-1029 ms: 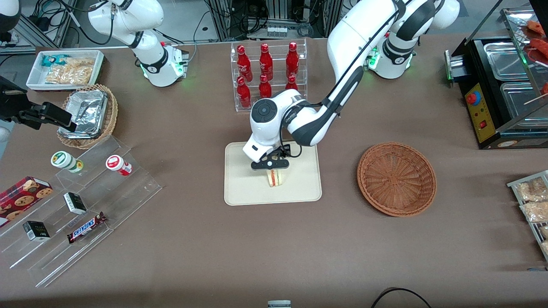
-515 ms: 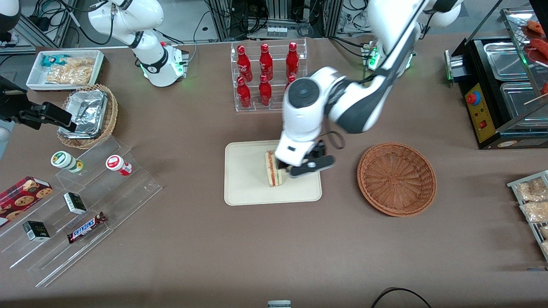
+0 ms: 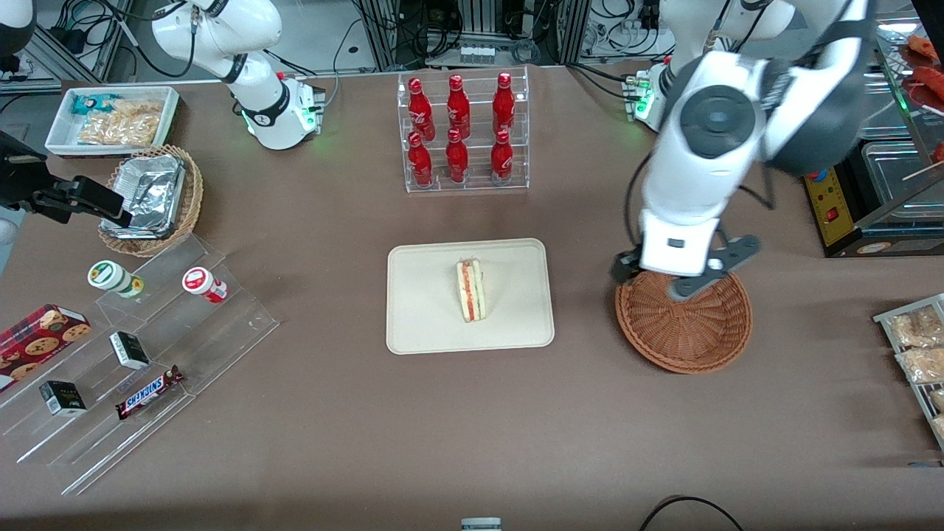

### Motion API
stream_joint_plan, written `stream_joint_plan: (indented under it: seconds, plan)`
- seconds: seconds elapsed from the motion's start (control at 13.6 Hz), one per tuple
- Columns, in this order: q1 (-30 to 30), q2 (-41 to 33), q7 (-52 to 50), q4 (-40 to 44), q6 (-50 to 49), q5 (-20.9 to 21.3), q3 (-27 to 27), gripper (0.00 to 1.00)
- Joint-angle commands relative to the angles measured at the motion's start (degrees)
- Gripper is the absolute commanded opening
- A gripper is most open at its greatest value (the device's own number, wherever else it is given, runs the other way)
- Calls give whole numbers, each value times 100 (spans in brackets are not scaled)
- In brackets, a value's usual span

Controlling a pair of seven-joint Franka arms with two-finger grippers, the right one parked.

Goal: Place sandwich from basket to tray

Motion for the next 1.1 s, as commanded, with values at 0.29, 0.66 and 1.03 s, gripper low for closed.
stream_joint_plan:
  seconds: [0.29, 0.66, 1.03]
  plan:
    - [1382, -1142, 2614, -246, -1392, -535, -57, 100]
    - [1594, -1986, 3477, -1037, -1323, -658, 22, 100]
    - [1655, -1795, 3602, -758, -1253, -658, 110, 100]
